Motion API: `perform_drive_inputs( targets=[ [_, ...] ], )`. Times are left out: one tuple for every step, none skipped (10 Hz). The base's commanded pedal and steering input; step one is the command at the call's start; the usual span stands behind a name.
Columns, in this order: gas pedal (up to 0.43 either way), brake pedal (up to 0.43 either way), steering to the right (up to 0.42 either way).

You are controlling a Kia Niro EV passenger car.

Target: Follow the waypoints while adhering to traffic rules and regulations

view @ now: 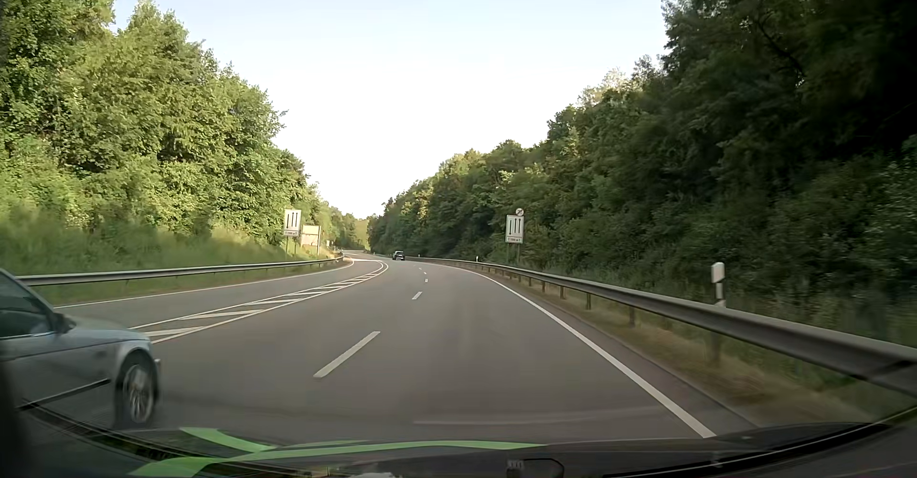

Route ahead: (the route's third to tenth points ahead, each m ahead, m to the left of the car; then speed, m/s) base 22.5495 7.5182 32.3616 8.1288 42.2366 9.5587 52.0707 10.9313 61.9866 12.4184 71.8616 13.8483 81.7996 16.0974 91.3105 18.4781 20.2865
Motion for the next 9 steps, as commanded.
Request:
perform_drive_inputs(
  targets=[
    [0.358, 0.000, -0.022],
    [0.350, 0.000, -0.021],
    [0.350, 0.000, -0.019],
    [0.350, 0.000, -0.018],
    [0.350, 0.000, -0.018],
    [0.350, 0.000, -0.017],
    [0.350, 0.000, -0.017],
    [0.358, 0.000, -0.017],
    [0.358, 0.000, -0.017]
  ],
)
